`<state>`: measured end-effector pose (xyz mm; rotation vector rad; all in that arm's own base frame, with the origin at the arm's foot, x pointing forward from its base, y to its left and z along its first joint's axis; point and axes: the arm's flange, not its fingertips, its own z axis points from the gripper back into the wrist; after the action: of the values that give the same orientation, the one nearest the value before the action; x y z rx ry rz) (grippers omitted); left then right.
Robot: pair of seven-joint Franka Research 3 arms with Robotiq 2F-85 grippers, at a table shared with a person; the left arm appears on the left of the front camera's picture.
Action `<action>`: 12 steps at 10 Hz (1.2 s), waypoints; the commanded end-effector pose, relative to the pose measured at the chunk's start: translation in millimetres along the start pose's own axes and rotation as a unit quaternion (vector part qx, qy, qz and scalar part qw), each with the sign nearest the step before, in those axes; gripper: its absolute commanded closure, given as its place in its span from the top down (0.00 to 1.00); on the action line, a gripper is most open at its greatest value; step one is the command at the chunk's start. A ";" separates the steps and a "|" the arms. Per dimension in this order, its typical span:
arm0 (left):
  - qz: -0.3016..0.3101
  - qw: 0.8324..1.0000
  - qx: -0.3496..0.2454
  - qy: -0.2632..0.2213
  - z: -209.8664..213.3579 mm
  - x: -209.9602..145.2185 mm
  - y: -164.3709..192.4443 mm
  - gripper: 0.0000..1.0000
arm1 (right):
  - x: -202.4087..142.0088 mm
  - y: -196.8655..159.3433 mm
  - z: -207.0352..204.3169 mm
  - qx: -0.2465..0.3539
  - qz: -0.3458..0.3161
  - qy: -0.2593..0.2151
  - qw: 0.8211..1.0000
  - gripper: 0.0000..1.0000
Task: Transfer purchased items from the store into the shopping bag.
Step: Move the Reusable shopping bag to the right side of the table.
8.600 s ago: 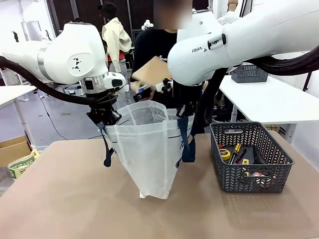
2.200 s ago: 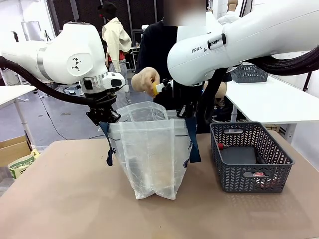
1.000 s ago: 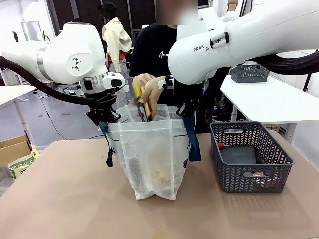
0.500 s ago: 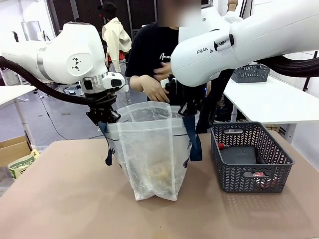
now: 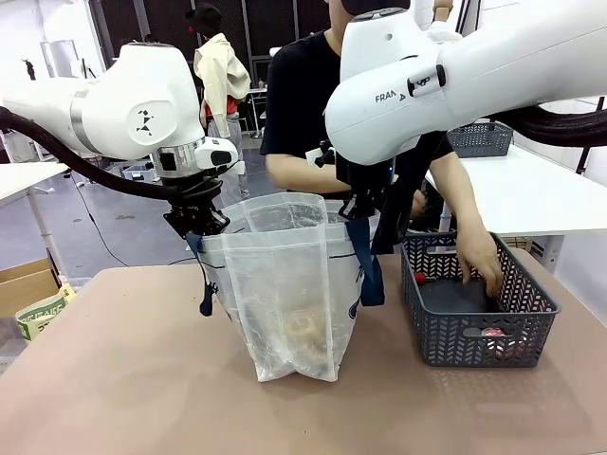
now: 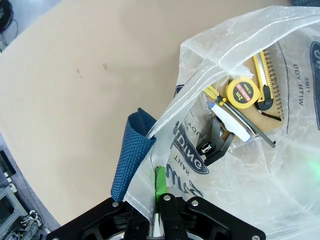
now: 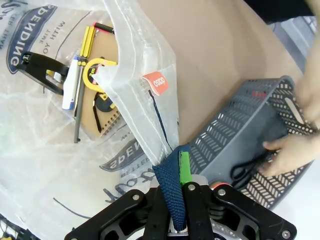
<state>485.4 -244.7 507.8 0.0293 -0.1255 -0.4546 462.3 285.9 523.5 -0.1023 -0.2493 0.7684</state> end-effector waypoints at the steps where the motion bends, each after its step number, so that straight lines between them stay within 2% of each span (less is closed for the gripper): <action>1: 0.000 1.000 0.000 0.000 -0.2 -0.3 0.5 0.00 | -7.8 -1.1 -1.4 -0.024 -0.016 -0.008 1.000 0.00; 8: 0.000 1.000 0.000 0.000 -0.2 -0.3 0.5 0.00 | -10.0 -7.4 1.8 -0.020 -0.063 -0.022 0.998 0.00; 11: 0.000 1.000 0.000 0.000 -0.2 -0.3 0.5 0.00 | -10.5 -7.5 0.6 -0.017 -0.063 -0.022 0.998 0.00; 12: 0.000 1.000 0.000 0.000 -0.2 -0.3 0.5 0.00 | -2.1 -7.1 2.4 -0.004 -0.054 -0.009 0.998 0.00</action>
<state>485.4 -244.7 507.7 0.0293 -0.1254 -0.4545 464.8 279.9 526.2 -0.0882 -0.2710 0.6615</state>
